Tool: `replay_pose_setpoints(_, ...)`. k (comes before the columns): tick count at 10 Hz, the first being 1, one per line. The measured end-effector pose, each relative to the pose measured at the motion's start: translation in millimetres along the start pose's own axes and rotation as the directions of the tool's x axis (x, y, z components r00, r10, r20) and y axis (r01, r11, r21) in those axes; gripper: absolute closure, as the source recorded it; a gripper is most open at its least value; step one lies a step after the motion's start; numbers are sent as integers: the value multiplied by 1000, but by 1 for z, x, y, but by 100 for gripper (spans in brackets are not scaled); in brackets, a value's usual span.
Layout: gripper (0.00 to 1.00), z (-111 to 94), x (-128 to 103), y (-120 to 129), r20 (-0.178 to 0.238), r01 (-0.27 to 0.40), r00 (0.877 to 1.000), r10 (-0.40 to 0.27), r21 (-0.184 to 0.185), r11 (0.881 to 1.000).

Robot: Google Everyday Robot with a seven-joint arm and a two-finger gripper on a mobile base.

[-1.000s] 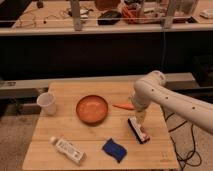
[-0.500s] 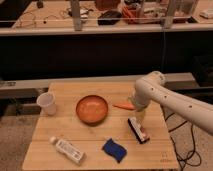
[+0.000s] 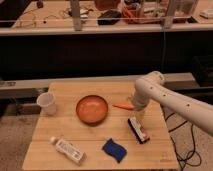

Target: Drag the pepper across the table

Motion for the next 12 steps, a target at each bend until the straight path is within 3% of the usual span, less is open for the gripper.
replay_pose_setpoints(12, 20, 30, 9, -18, 41, -32, 999, 33, -22, 999)
